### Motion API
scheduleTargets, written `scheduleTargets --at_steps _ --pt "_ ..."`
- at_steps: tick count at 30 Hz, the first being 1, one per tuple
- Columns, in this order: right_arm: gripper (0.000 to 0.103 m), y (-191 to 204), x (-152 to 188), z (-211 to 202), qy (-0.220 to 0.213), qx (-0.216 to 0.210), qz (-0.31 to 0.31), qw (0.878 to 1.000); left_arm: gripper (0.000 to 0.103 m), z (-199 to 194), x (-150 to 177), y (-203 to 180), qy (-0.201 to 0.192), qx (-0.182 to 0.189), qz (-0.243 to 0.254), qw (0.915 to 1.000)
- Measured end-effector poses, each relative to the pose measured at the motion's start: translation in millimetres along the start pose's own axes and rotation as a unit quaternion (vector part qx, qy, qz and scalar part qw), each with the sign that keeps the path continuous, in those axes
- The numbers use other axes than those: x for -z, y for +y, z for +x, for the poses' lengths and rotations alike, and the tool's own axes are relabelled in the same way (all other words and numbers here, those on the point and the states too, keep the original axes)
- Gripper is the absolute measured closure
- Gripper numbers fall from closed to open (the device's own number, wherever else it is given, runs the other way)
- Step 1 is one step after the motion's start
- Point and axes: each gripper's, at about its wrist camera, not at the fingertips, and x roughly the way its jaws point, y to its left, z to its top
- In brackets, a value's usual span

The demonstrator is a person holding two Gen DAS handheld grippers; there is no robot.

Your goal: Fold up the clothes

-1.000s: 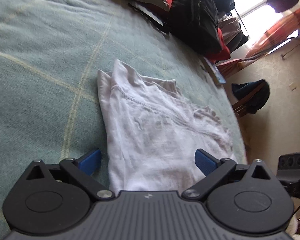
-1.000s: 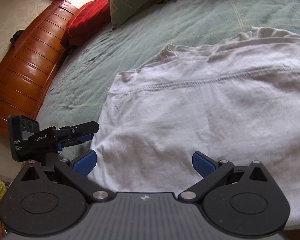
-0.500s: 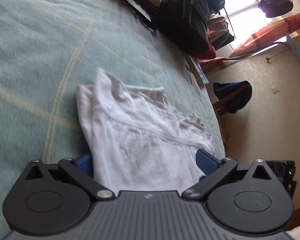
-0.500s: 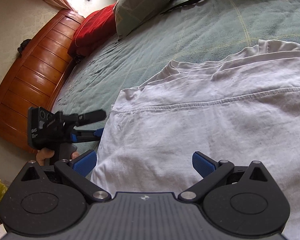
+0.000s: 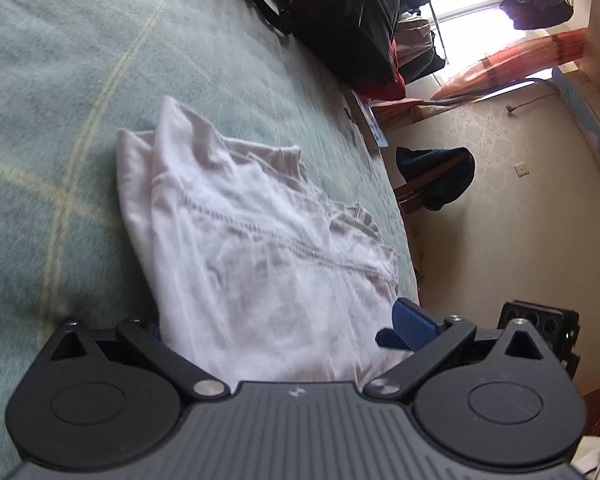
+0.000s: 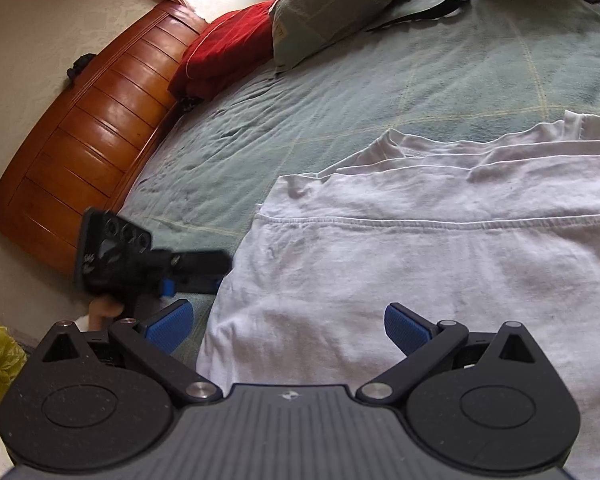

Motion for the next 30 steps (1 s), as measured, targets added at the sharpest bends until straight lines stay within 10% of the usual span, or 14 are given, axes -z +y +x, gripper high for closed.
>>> scheduleTargets --at_steps 17,24,30 --pt "0.0 -30 -3 5 -0.01 -0.006 0.043 0.999 0.014 4 0 -2 0.023 -0.005 0.09 0.9957" --pt "0.0 -41 -9 -6 -0.03 0.001 0.054 0.998 0.083 -9 -2 20 0.02 -0.061 0.034 0.9973" --pt "0.0 -53 -20 -10 -0.042 -0.01 0.08 0.996 0.088 -7 -3 17 0.026 -0.097 0.038 0.9942"
